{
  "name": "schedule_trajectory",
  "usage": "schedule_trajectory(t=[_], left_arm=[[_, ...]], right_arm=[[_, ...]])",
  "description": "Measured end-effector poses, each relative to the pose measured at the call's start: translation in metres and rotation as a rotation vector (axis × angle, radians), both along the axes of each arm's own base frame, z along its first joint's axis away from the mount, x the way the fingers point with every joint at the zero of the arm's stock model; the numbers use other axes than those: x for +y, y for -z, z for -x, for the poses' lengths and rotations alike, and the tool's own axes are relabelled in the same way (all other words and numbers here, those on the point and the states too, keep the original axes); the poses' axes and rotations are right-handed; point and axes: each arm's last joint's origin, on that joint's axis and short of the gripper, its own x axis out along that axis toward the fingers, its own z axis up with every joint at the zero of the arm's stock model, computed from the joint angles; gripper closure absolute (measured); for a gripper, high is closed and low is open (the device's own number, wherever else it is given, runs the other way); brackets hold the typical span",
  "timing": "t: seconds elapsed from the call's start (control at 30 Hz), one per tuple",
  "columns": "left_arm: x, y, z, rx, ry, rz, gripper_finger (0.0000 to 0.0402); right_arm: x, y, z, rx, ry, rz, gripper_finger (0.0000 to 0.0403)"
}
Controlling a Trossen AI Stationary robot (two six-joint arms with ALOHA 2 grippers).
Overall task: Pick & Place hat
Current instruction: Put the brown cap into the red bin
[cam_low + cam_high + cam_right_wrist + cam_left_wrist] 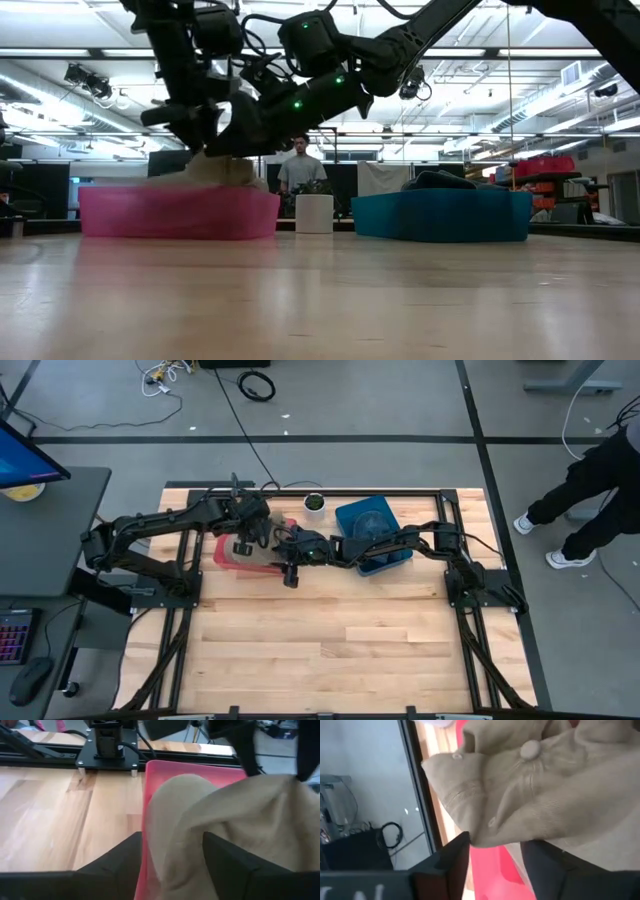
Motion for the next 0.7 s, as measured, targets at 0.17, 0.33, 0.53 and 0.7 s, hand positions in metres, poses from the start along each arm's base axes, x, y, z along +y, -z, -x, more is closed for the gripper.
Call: schedule_trajectory(t=[0.17,0.33,0.53,0.7], left_arm=[[-0.008,0.000,-0.001,0.035,-0.009,-0.053,0.0183],[-0.022,-0.004,-0.005,0.048,-0.067,-0.196,0.0171],[-0.046,-0.013,-0.006,-0.098,-0.136,-0.182,0.0187],[-0.065,-0.026,0.001,-0.278,-0.212,-0.091,0.0218]], right_arm=[[-0.004,0.000,0.000,0.002,0.043,0.021,0.0190],[-0.004,-0.015,0.006,0.015,0.043,0.026,0.0194],[-0.001,-0.062,0.034,0.130,0.015,0.079,0.0202],[0.005,-0.111,0.079,0.271,0.124,0.094,0.0223]])
